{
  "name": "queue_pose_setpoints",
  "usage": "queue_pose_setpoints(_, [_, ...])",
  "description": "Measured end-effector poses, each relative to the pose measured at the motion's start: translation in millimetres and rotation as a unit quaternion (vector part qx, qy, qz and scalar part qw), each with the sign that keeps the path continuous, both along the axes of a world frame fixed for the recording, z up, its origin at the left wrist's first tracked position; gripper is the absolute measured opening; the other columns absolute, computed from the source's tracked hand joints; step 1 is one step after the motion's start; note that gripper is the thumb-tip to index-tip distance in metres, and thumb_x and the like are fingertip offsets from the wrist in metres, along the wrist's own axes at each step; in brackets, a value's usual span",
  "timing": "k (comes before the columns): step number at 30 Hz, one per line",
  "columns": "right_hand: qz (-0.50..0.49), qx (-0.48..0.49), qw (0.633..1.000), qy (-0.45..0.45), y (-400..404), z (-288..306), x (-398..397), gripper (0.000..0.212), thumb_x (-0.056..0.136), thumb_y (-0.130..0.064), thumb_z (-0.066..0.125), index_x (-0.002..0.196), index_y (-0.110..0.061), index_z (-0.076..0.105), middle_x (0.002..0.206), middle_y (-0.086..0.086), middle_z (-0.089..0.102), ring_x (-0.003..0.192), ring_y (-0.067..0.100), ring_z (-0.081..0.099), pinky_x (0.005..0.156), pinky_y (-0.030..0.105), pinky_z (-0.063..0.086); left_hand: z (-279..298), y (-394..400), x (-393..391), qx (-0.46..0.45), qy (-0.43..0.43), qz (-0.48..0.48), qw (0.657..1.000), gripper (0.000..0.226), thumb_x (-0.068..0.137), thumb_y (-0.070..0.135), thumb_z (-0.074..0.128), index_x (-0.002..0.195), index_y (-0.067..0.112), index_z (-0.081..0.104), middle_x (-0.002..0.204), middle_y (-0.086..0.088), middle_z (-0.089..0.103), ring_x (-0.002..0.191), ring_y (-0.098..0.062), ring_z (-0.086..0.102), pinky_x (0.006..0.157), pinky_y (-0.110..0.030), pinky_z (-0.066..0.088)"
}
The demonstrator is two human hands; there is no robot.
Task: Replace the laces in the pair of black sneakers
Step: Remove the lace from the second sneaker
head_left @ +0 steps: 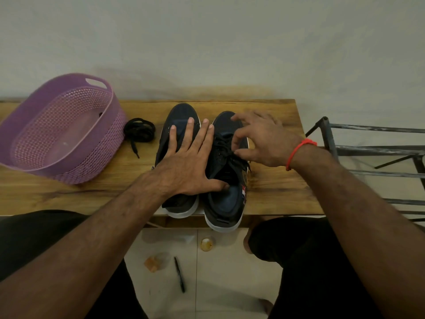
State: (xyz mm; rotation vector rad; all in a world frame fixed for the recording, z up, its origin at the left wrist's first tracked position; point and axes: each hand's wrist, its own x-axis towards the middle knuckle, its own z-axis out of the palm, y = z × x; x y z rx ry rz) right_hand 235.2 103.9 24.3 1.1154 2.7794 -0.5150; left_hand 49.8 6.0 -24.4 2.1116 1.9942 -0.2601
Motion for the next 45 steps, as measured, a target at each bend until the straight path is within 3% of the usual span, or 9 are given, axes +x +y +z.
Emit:
queue_pose_setpoints(7, [-0.051, 0.047, 0.997, -0.019, 1, 10, 3, 0.01, 0.083, -0.04, 0.067, 0.083, -0.032, 0.061, 0.135, -0.011, 0.046, 0.131, 0.023, 0.032, 0.104, 0.049, 0.03, 1, 0, 0, -0.006, 0.005, -0.001, 1.0, 0.135, 0.073, 0.093, 0.042, 0.154, 0.013, -0.03, 0.159, -0.005, -0.041, 0.144, -0.033, -0.04, 0.115, -0.062, -0.025])
queue_pose_setpoints(14, [-0.157, 0.071, 0.983, -0.065, 8, 4, 5, 0.013, 0.084, -0.043, 0.061, 0.079, -0.031, 0.061, 0.125, -0.005, 0.052, 0.126, 0.031, 0.039, 0.102, 0.06, 0.036, 5, 0, 1, -0.014, -0.015, 0.003, 1.0, 0.125, 0.081, 0.08, 0.049, 0.155, 0.014, -0.028, 0.161, -0.007, -0.037, 0.145, -0.034, -0.039, 0.113, -0.062, -0.026])
queue_pose_setpoints(20, [-0.222, 0.032, 0.974, 0.03, 5, -2, 0, 0.017, 0.087, -0.032, 0.06, 0.075, -0.026, 0.05, 0.089, 0.0, 0.055, 0.092, 0.026, 0.056, 0.086, 0.051, 0.051, 8, -2, 5, -0.02, -0.011, -0.005, 1.0, 0.116, 0.086, 0.067, 0.05, 0.155, 0.013, -0.027, 0.162, -0.006, -0.037, 0.146, -0.033, -0.038, 0.112, -0.066, -0.025])
queue_pose_setpoints(25, [-0.331, 0.001, 0.93, 0.158, 25, 1, 17, 0.011, 0.092, -0.021, 0.062, 0.097, -0.014, 0.056, 0.089, 0.006, 0.058, 0.085, 0.026, 0.057, 0.075, 0.037, 0.05, 9, -10, 1, -0.036, -0.026, -0.018, 0.999, 0.131, 0.079, 0.068, 0.063, 0.153, 0.016, -0.033, 0.159, -0.004, -0.041, 0.144, -0.034, -0.041, 0.114, -0.065, -0.023])
queue_pose_setpoints(28, [-0.291, -0.021, 0.944, 0.157, 29, 2, 17, 0.012, 0.094, -0.02, 0.062, 0.105, -0.018, 0.058, 0.108, 0.006, 0.063, 0.098, 0.022, 0.058, 0.079, 0.029, 0.042, 18, -10, -4, -0.029, -0.124, -0.002, 0.992, 0.129, 0.079, 0.06, 0.071, 0.157, 0.027, -0.027, 0.162, 0.0, -0.036, 0.146, -0.033, -0.038, 0.117, -0.058, -0.024])
queue_pose_setpoints(31, [-0.203, -0.03, 0.97, 0.132, 24, 5, 10, 0.029, 0.093, -0.024, 0.066, 0.121, -0.022, 0.057, 0.133, 0.007, 0.057, 0.122, 0.025, 0.053, 0.097, 0.031, 0.042, 30, -3, -9, 0.001, -0.223, 0.023, 0.975, 0.098, 0.084, 0.051, 0.062, 0.162, 0.035, 0.006, 0.17, -0.002, -0.012, 0.153, -0.034, -0.018, 0.122, -0.055, -0.01])
queue_pose_setpoints(36, [-0.069, -0.021, 0.994, 0.081, 13, 5, 3, 0.01, 0.09, -0.033, 0.07, 0.093, -0.03, 0.061, 0.111, -0.009, 0.054, 0.111, 0.011, 0.048, 0.079, 0.021, 0.033, 30, 4, -11, 0.112, -0.203, -0.034, 0.972, 0.037, 0.097, 0.024, 0.064, 0.132, 0.037, 0.064, 0.162, 0.001, 0.036, 0.154, -0.029, 0.017, 0.123, -0.055, 0.017])
queue_pose_setpoints(39, [-0.016, -0.064, 0.997, 0.042, 9, 2, 3, 0.013, 0.088, -0.038, 0.071, 0.096, -0.035, 0.061, 0.122, -0.004, 0.057, 0.117, 0.016, 0.05, 0.093, 0.03, 0.04, 30, 5, -7, 0.136, -0.168, -0.05, 0.975, 0.025, 0.096, 0.028, 0.065, 0.117, 0.038, 0.072, 0.155, 0.006, 0.045, 0.15, -0.023, 0.026, 0.118, -0.054, 0.023])
queue_pose_setpoints(45, [0.019, -0.078, 0.996, 0.046, 3, 3, -3, 0.02, 0.09, -0.032, 0.071, 0.109, -0.028, 0.068, 0.135, -0.002, 0.054, 0.125, 0.016, 0.047, 0.101, 0.029, 0.038, 29, 4, -8, 0.126, -0.181, -0.03, 0.975, 0.023, 0.098, 0.027, 0.063, 0.118, 0.037, 0.07, 0.154, 0.012, 0.044, 0.15, -0.018, 0.022, 0.116, -0.051, 0.015])
